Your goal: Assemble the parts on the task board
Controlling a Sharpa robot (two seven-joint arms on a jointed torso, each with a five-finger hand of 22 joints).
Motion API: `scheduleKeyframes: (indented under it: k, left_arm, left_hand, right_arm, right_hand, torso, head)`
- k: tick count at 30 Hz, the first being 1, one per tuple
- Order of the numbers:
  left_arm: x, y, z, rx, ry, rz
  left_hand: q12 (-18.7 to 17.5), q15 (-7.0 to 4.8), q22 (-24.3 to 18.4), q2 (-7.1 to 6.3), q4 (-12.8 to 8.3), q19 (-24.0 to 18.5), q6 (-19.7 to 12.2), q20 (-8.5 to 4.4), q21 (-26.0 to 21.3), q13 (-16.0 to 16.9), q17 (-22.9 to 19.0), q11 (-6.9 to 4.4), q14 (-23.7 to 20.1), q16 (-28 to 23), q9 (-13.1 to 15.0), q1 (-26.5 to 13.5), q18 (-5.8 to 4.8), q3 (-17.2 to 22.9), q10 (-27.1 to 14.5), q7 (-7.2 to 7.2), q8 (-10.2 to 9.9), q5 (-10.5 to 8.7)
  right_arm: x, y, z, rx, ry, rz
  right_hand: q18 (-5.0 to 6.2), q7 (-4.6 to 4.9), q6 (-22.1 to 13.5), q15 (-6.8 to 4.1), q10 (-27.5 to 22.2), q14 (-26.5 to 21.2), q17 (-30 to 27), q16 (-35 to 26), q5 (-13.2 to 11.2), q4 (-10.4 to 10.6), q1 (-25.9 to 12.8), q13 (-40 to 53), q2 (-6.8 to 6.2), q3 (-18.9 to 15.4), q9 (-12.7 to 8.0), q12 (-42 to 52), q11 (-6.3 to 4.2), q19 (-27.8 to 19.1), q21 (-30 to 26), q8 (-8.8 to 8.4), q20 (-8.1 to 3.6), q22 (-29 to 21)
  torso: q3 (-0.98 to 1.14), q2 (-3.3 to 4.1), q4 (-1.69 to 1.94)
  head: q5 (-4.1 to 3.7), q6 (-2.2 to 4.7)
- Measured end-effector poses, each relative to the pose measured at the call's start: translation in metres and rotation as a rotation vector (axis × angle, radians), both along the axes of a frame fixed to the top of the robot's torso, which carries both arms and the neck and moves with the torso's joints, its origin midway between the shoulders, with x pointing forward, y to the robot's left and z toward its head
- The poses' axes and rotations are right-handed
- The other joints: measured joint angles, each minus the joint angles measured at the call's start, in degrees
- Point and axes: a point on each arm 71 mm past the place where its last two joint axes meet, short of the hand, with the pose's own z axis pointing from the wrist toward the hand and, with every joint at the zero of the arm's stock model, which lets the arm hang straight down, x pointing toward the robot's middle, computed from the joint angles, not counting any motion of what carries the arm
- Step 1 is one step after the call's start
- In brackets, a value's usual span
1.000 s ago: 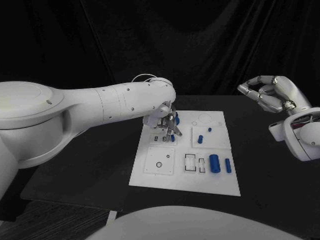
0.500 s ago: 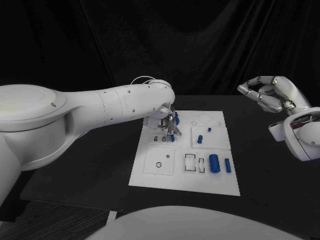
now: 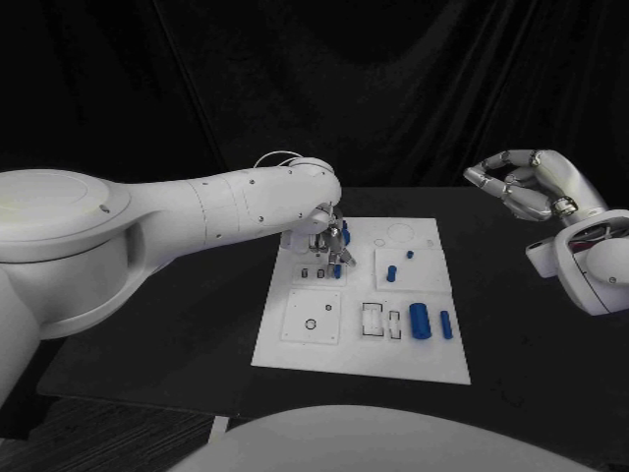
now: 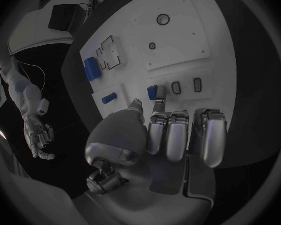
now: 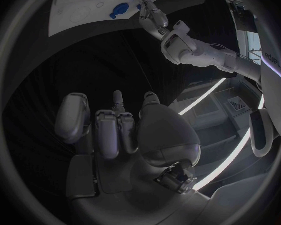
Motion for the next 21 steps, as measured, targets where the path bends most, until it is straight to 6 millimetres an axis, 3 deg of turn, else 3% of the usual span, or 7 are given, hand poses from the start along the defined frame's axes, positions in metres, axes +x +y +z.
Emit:
scheduleKeyframes:
  k: [6,9,10,21]
  left_arm:
    - [-0.0002,-0.0007,-0.0005,-0.002,0.001,-0.001]
    - [-0.0003,-0.0007,-0.0007,-0.002,0.001,-0.001]
    - [-0.0004,-0.0007,-0.0008,-0.002,0.001,-0.001]
    - [-0.0011,-0.0003,-0.0022,-0.001,0.007,-0.003]
  left_hand:
    - [0.00,0.00,0.00,-0.01,-0.01,0.00,0.36,0.00,-0.01,0.00,0.00,-0.10,0.00,0.00,-0.02,0.01,0.00,0.00,0.09,-0.07,0.00,0.64]
    - [0.00,0.00,0.00,-0.76,-0.06,0.00,0.35,0.00,-0.43,0.00,0.00,-0.10,0.00,0.00,-0.07,0.76,0.00,0.05,0.08,-0.08,0.00,0.64]
    - [0.00,0.00,0.00,-0.75,-1.39,0.00,0.36,0.00,-0.43,0.00,0.00,-0.10,0.00,0.00,-0.08,0.75,0.00,1.40,0.08,-0.08,-0.01,0.64]
    - [0.00,-0.01,0.00,-1.43,-1.42,0.00,0.47,-0.01,-0.43,-0.01,0.00,-0.10,0.00,0.00,-0.34,1.43,0.00,1.42,0.08,-0.18,-0.45,0.60]
  right_arm:
    - [0.0004,-0.0002,-0.0004,-0.001,0.005,-0.002]
    - [0.0005,0.0000,-0.0006,-0.002,0.006,-0.001]
    - [0.0006,0.0000,-0.0006,-0.002,0.007,-0.001]
    - [0.0010,-0.0005,-0.0011,-0.004,0.013,-0.003]
  right_hand:
    - [0.00,0.00,0.00,0.00,0.00,0.00,0.00,0.00,0.00,0.00,0.00,0.00,0.00,0.00,0.00,0.00,0.00,0.00,0.00,0.00,0.00,0.00]
    - [0.00,0.00,0.00,0.00,0.00,0.00,0.00,0.00,0.00,0.00,0.00,0.00,0.00,0.00,0.00,0.00,0.01,0.00,0.00,0.00,0.00,0.00]
    - [0.00,0.00,0.00,0.00,0.01,0.00,0.00,0.00,0.00,0.00,0.00,0.00,0.00,0.00,0.00,0.00,0.00,0.00,0.00,0.00,0.00,0.00]
    - [0.00,0.00,0.00,0.00,0.38,0.00,0.00,0.00,0.00,0.00,0.00,0.00,0.00,0.00,-0.02,0.00,0.38,0.27,0.00,0.00,0.28,0.00]
  torso:
    - [0.03,-0.04,-0.02]
    - [0.04,-0.04,-0.02]
    - [0.04,-0.04,-0.03]
    - [0.04,-0.04,-0.03]
  head:
    - [0.05,0.01]
    - [0.07,0.01]
    - [0.08,0.01]
    - [0.12,0.01]
